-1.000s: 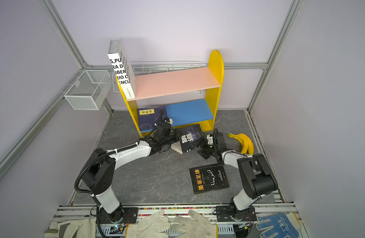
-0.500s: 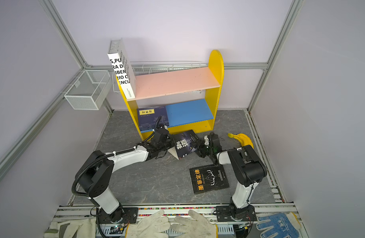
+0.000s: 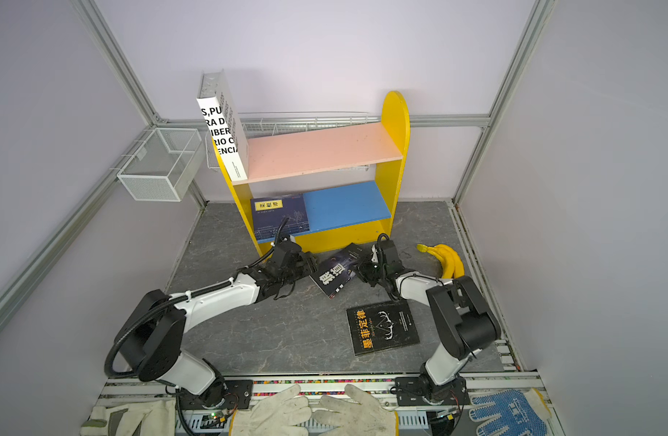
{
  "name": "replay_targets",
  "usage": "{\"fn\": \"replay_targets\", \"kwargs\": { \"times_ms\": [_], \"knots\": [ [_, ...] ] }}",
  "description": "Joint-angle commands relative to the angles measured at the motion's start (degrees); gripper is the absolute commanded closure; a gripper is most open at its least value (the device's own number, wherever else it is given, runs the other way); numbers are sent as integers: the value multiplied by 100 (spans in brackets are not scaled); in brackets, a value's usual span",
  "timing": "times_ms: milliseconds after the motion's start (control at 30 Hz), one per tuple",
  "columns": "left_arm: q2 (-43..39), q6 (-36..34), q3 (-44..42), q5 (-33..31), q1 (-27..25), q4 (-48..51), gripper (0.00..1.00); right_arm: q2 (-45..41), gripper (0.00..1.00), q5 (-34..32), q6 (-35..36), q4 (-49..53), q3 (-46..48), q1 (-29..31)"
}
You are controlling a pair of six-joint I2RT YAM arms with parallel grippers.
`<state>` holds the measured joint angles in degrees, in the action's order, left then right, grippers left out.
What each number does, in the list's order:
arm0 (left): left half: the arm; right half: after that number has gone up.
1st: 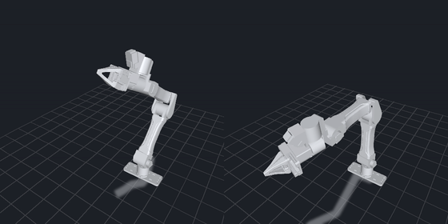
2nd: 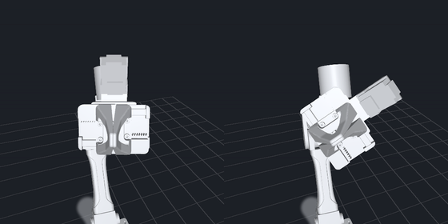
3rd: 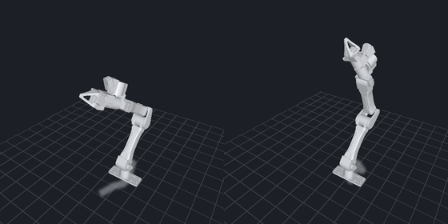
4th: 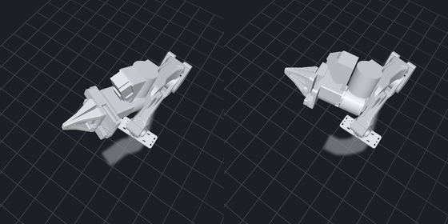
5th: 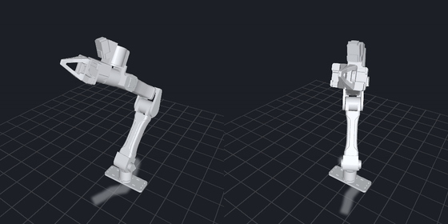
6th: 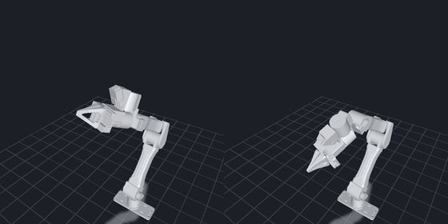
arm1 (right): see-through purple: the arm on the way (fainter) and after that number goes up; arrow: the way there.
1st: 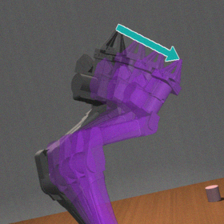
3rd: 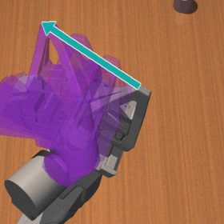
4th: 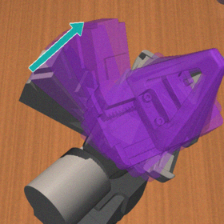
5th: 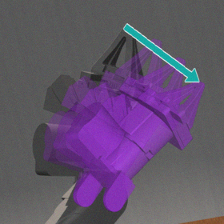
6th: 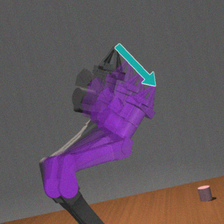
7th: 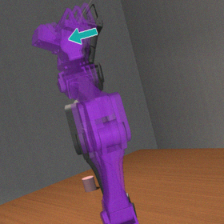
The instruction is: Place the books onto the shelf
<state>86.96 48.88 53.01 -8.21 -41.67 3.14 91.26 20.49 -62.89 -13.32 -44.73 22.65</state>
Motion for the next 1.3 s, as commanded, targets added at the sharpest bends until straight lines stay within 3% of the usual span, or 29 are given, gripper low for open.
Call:
{"fn": "replay_targets", "kwargs": {
  "times_ms": [0, 167, 300, 400, 500, 633, 867, 1033, 1267],
  "knots": [
    [-657, -169, -211, -325, -16, 219, 29, -830, 82, -398, 640, 850, -470, 78],
    [-1986, -429, -882, 25, 10, -478, 19, -1694, 82, -365, 1159, 1630, -1147, 183],
    [-3008, -808, -860, 244, 69, -283, 5, -2236, 83, -363, 1485, 2113, -1821, 266],
    [-3468, -938, -798, 502, 93, -236, 3, -2559, 82, -434, 1552, 2131, -2302, 292],
    [-3732, -886, -969, 916, 89, -820, 3, -2774, 82, -624, 1498, 1795, -2661, 319],
    [-3574, -771, -986, 1350, 20, -1495, 3, -2827, 82, -1118, 1495, 1153, -3127, 337],
    [-2702, -1400, -221, 1091, -870, -1889, 3, -2472, 84, -1799, 866, -636, -3316, 407],
    [-2148, -1576, 324, 1095, -922, -2687, 3, -2140, 84, -2277, 318, -1788, -3114, 624],
    [-1472, -1848, 1342, 770, -926, -3146, 5, -1777, 84, -2672, 17, -2590, -2983, 990]
  ]
}}
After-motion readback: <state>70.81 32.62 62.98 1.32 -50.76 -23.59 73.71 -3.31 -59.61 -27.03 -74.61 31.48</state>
